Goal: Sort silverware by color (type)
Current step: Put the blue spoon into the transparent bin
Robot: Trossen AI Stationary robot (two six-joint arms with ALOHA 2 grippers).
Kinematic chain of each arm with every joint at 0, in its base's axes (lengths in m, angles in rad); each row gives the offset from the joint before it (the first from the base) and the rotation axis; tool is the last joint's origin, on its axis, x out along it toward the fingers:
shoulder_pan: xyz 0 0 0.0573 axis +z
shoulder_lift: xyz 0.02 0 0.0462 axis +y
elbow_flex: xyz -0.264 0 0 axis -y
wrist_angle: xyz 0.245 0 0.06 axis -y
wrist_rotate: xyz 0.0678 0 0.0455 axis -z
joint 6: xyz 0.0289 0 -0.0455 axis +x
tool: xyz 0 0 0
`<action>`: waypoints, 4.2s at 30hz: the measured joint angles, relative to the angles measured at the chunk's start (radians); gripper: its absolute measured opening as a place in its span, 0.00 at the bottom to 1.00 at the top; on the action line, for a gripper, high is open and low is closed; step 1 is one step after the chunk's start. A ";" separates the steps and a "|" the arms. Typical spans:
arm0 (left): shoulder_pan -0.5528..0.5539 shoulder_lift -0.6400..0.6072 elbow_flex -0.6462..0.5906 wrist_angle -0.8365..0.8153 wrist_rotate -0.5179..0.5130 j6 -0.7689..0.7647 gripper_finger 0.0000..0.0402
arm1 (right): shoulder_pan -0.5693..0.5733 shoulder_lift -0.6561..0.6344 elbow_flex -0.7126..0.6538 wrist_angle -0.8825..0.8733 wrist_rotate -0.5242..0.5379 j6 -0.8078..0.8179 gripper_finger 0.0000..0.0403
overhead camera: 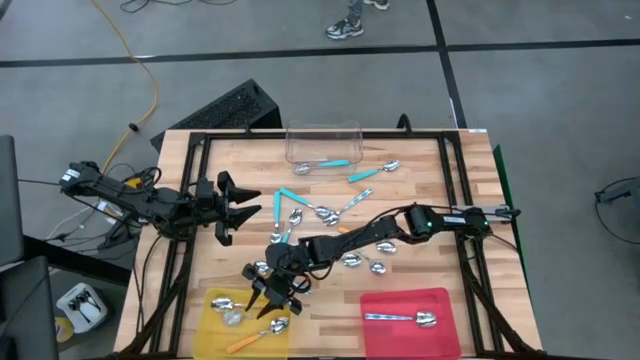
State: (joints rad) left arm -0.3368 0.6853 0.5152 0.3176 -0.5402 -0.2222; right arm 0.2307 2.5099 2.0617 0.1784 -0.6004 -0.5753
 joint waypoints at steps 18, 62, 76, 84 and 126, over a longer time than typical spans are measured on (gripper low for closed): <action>0.000 -0.031 -0.001 -0.055 -0.060 -0.040 0.44 | -0.120 -0.324 0.000 -0.922 0.476 0.000 0.51; 0.275 0.880 0.294 -0.826 -0.164 -0.730 0.44 | -0.464 -1.089 -0.267 -1.592 0.734 0.472 0.51; 0.274 1.069 0.445 -1.018 -0.169 -0.899 0.44 | -0.419 -1.215 -0.576 -1.511 0.734 0.522 0.51; 0.274 1.084 0.445 -0.998 -0.174 -0.970 0.44 | -0.419 -1.244 -0.651 -1.447 0.733 0.526 0.51; 0.252 1.113 0.438 -0.969 -0.074 -0.892 0.09 | -0.216 -1.272 -0.679 -1.416 0.737 0.580 0.51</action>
State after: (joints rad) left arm -0.0845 1.7988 0.9537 -0.6515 -0.6138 -1.1142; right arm 0.0144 1.2382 1.3827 -1.2374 0.1364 0.0044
